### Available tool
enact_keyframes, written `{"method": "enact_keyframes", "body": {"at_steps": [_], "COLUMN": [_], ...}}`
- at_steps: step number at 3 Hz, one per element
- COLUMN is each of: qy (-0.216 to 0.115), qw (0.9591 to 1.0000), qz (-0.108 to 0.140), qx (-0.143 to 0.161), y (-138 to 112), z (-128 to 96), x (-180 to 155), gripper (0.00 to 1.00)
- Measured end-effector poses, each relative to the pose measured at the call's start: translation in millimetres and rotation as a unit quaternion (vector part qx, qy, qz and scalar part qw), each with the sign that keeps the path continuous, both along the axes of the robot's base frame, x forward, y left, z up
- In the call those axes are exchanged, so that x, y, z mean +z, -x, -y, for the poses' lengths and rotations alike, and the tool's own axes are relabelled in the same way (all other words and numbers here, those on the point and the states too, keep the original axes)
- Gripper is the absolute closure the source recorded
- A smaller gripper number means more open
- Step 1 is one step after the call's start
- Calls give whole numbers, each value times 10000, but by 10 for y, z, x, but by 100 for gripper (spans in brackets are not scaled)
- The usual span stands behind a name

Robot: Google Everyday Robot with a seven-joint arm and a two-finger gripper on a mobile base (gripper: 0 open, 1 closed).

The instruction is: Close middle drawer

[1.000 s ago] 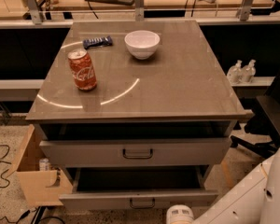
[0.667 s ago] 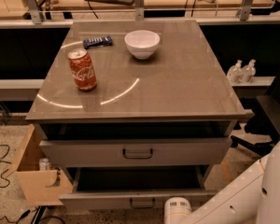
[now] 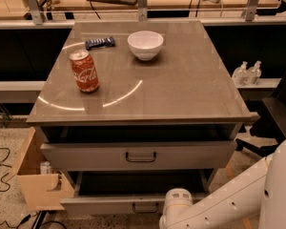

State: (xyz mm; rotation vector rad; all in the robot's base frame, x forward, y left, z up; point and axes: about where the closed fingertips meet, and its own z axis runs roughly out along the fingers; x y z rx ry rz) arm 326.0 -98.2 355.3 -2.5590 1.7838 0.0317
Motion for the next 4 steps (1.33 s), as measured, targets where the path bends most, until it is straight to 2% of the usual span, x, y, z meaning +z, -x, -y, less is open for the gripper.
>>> {"method": "enact_keyframes", "body": {"at_steps": [1, 3, 4], "qy": [-87, 24, 52], "qw": [9994, 9992, 9977], "qz": [166, 278, 615], "qx": [290, 300, 270], "y": [-218, -337, -749], "z": [-168, -163, -7], "x": [72, 81, 64], "gripper": [100, 100, 100]}}
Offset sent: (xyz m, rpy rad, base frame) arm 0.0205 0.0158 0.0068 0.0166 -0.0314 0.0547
